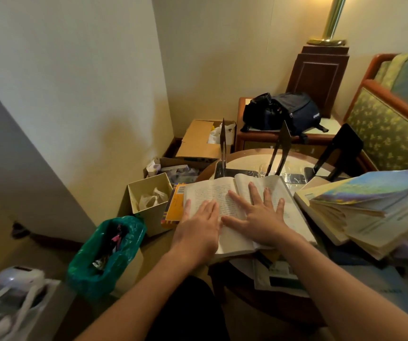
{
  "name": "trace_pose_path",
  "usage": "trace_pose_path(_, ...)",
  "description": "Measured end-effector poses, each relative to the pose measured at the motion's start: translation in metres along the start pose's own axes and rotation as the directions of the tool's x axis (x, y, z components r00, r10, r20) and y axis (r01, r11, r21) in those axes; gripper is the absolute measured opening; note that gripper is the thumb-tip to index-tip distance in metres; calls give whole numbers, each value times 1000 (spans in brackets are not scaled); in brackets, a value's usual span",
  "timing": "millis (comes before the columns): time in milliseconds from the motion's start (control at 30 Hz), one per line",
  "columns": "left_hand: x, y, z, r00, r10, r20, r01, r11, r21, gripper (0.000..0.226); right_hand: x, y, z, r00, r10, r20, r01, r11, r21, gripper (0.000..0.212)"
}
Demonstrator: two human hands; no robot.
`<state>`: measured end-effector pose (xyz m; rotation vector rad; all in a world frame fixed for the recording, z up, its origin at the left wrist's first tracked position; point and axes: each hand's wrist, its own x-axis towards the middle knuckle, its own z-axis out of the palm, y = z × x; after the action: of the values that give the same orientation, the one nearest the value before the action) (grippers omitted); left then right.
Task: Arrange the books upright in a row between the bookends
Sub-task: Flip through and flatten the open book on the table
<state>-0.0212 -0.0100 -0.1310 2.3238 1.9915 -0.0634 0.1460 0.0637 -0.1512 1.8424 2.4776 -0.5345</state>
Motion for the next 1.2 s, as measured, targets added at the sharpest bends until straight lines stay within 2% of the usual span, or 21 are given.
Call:
trace_pose_path(133,-30,10,3,998,66,20,-68,992,110,56,-2,-1,1,1000,-3,-7,3,1000,3,83)
trace_pose_path(300,-17,1,-2,999,30,29,-32,997,70,63,-4,0,0,1000,-25,-15,25,1000,16,82)
trace_pose_path(467,29,-9,-2,997,-74,9,74,996,-58,55,-2,-1,1,1000,-10,-7,10,1000,13,82)
trace_pose_path(633,62,-19,-3,994,-98,51,101,993,-63,57,-5,-2,-3,1000,2,8,-2,1000,31,79)
trace_pose_path(800,31,-16,11,997,-59,-53,50,987,-152,56,-6,-3,-4,1000,7,-5,-7,999,43,72)
trace_pose_path(967,-15,-11,28,996,11,-87,-46,915,-402,60,-3,-1,0,1000,-10,-17,11,999,48,69)
trace_pose_path(1067,-24,-16,33,996,31,-87,-64,908,-413,65,-2,1,2,999,-17,-32,18,999,46,68)
trace_pose_path(1200,-7,-30,31,992,-14,-127,-36,924,-381,64,1,1,5,999,-16,-44,17,999,39,67)
